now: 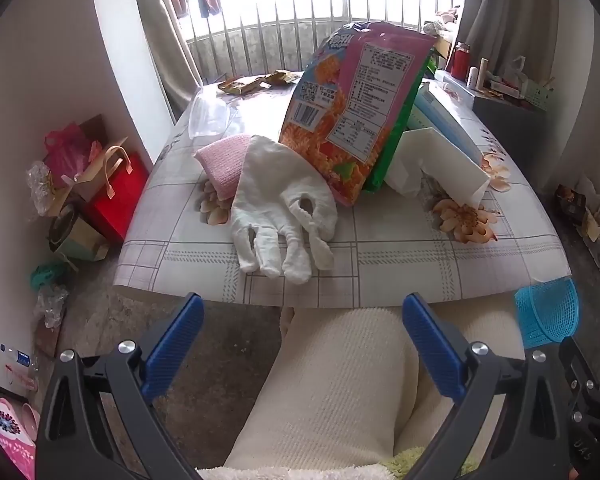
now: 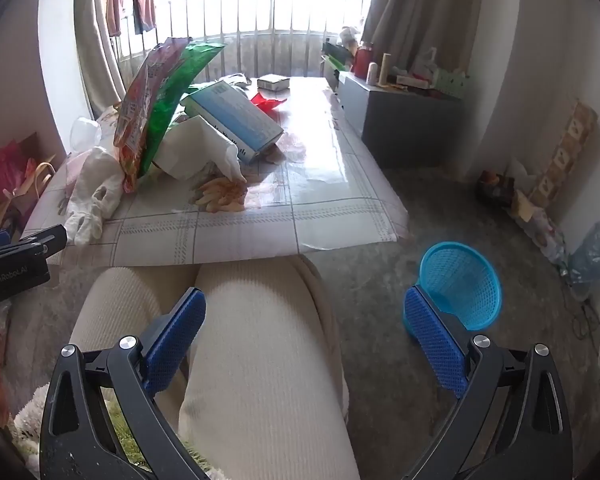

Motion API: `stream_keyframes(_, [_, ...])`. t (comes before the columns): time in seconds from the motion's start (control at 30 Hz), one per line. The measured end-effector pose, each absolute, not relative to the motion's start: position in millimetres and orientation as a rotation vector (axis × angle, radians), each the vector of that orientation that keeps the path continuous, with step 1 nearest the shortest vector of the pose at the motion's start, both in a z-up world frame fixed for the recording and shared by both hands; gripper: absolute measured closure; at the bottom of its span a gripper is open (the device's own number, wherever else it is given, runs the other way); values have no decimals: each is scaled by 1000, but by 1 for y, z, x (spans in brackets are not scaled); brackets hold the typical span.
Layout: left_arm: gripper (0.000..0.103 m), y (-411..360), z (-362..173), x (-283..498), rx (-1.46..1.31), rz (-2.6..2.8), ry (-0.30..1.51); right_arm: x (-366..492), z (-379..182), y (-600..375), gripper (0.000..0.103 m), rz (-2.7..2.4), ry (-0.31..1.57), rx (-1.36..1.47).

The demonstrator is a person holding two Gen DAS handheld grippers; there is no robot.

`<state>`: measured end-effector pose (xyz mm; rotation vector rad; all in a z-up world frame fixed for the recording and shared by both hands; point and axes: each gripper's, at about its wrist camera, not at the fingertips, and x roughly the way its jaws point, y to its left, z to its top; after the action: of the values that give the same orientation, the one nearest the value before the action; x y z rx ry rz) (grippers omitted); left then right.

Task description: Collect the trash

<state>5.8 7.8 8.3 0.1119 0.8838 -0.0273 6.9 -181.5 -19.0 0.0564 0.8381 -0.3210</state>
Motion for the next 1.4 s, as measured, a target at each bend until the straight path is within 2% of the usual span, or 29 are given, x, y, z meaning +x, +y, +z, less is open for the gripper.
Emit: stream_keyframes(1.4, [6, 13, 4, 9, 122, -1, 896, 6, -21, -181, 8, -315, 839, 56])
